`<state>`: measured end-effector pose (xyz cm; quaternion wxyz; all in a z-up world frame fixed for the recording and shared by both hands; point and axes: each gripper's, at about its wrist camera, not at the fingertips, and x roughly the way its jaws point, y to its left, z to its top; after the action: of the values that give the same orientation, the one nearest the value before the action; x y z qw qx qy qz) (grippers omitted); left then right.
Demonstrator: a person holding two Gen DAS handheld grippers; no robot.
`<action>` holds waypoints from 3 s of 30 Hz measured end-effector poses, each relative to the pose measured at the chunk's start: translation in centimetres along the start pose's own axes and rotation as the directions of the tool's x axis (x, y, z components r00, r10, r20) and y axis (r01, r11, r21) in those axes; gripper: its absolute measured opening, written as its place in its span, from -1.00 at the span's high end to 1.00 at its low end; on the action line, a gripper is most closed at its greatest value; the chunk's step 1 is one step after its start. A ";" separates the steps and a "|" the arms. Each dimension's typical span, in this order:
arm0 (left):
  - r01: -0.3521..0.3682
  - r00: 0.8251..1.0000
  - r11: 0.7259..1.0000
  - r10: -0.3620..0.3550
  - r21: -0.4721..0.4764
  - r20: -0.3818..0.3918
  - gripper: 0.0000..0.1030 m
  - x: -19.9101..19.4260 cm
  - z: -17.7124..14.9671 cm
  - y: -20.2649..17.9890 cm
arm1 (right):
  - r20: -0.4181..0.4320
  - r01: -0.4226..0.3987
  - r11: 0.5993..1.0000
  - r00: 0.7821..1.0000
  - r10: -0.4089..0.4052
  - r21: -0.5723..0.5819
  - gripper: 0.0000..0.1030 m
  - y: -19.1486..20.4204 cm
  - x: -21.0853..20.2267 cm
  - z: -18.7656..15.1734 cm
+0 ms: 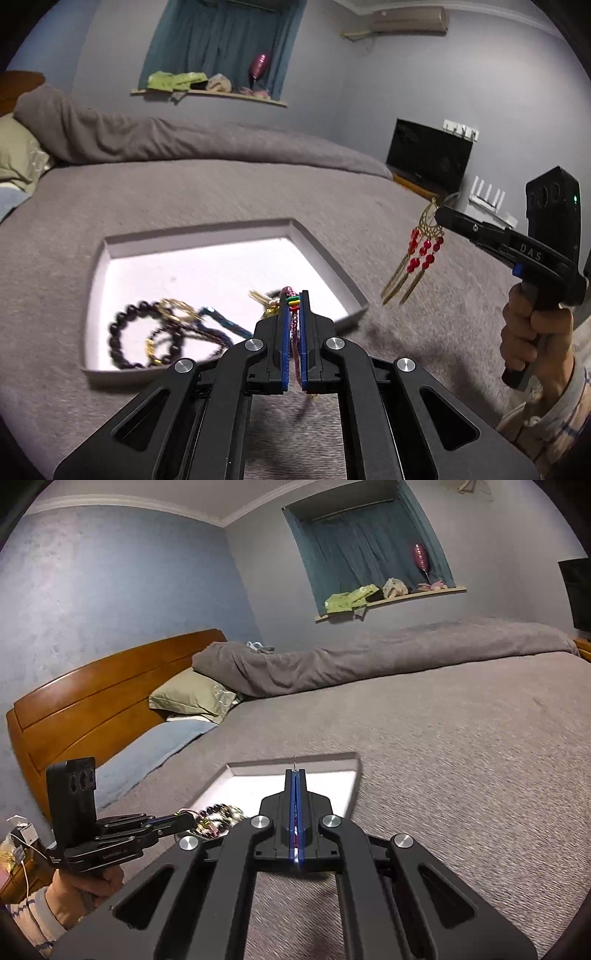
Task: Organize jewelry
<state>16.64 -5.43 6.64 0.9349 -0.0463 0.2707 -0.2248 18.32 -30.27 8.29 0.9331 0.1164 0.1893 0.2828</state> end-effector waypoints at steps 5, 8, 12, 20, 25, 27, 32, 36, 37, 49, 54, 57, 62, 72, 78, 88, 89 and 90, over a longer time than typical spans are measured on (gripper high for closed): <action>-0.020 0.998 1.000 0.021 -0.015 0.056 0.90 -1.5 1.2 1.7 | 0.013 -0.030 1.000 0.999 0.030 0.006 0.99 1.1 1.2 0.8; -0.040 0.996 0.999 0.041 -0.015 0.077 0.90 -2.0 1.8 2.6 | 0.007 -0.039 0.999 0.999 0.039 0.000 0.99 1.8 2.4 1.0; -0.061 0.994 0.998 0.064 -0.035 0.092 0.90 -1.9 2.6 4.2 | -0.009 -0.040 0.999 0.999 0.039 -0.013 0.99 2.3 4.1 1.1; -0.108 0.990 0.991 0.115 -0.078 0.087 0.90 -0.1 3.4 7.6 | -0.035 -0.018 1.000 0.999 0.017 -0.025 0.99 2.4 7.5 1.5; -0.160 0.981 0.978 0.172 -0.135 0.086 0.90 1.2 3.7 10.6 | -0.045 -0.001 0.999 0.999 -0.001 -0.042 0.99 2.4 9.4 1.6; -0.173 0.978 0.974 0.187 -0.147 0.087 0.90 1.7 3.9 11.6 | -0.050 0.007 0.998 0.999 -0.010 -0.056 0.99 2.6 10.2 1.8; -0.178 0.980 0.970 0.191 -0.164 0.063 0.90 3.2 4.3 13.3 | -0.079 0.044 0.995 0.996 -0.051 -0.088 0.99 2.3 12.5 1.5; -0.168 0.986 0.974 0.170 -0.149 -0.001 0.90 5.3 3.9 13.6 | -0.123 0.086 0.991 0.987 -0.098 -0.104 0.99 1.5 14.6 1.0; -0.168 0.986 0.975 0.167 -0.146 -0.014 0.90 5.7 3.8 13.7 | -0.140 0.098 0.990 0.984 -0.112 -0.106 0.99 1.2 15.2 0.7; -0.178 0.977 0.978 0.161 -0.111 -0.143 0.39 8.3 2.4 13.5 | -0.270 0.142 0.982 0.948 -0.172 -0.126 0.99 0.4 18.1 -1.4; -0.179 0.979 0.979 0.167 -0.098 -0.117 -0.26 7.8 2.5 12.9 | -0.266 0.146 0.980 0.948 -0.177 -0.135 0.62 0.6 17.8 -1.5; -0.179 0.981 0.980 0.171 -0.087 -0.095 -0.60 7.1 2.5 12.2 | -0.239 0.139 0.981 0.956 -0.169 -0.136 0.36 0.6 16.8 -1.5; -0.198 0.979 0.979 0.195 -0.043 -0.067 -0.83 6.0 2.4 10.8 | -0.201 0.143 0.978 0.964 -0.172 -0.152 0.01 1.2 15.0 -1.7; -0.214 0.977 0.977 0.214 -0.003 -0.013 -0.85 2.0 0.7 8.7 | -0.128 0.145 0.965 0.976 -0.176 -0.218 -0.43 3.6 11.0 -2.8; -0.260 0.965 0.966 0.259 0.010 0.048 -0.89 -0.3 -0.6 7.5 | -0.101 0.168 0.960 0.976 -0.195 -0.226 -0.60 4.1 8.9 -3.8; -0.311 0.948 0.950 0.311 -0.017 0.066 -0.90 -2.6 -3.3 7.1 | -0.066 0.185 0.955 0.976 -0.205 -0.233 -0.83 5.7 6.3 -5.7; -0.311 0.948 0.950 0.312 -0.018 0.067 -0.90 -2.8 -3.5 6.9 | -0.064 0.187 0.955 0.976 -0.206 -0.232 -0.87 5.8 6.1 -5.8; -0.311 0.948 0.950 0.312 -0.023 0.068 -0.90 -3.0 -3.9 6.7 | -0.059 0.189 0.955 0.976 -0.208 -0.230 -0.88 5.9 5.9 -6.1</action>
<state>14.98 2.06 3.36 0.9674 -0.0164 0.2426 -0.0709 17.39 -21.43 3.03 0.9553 -0.0203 0.2055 0.2115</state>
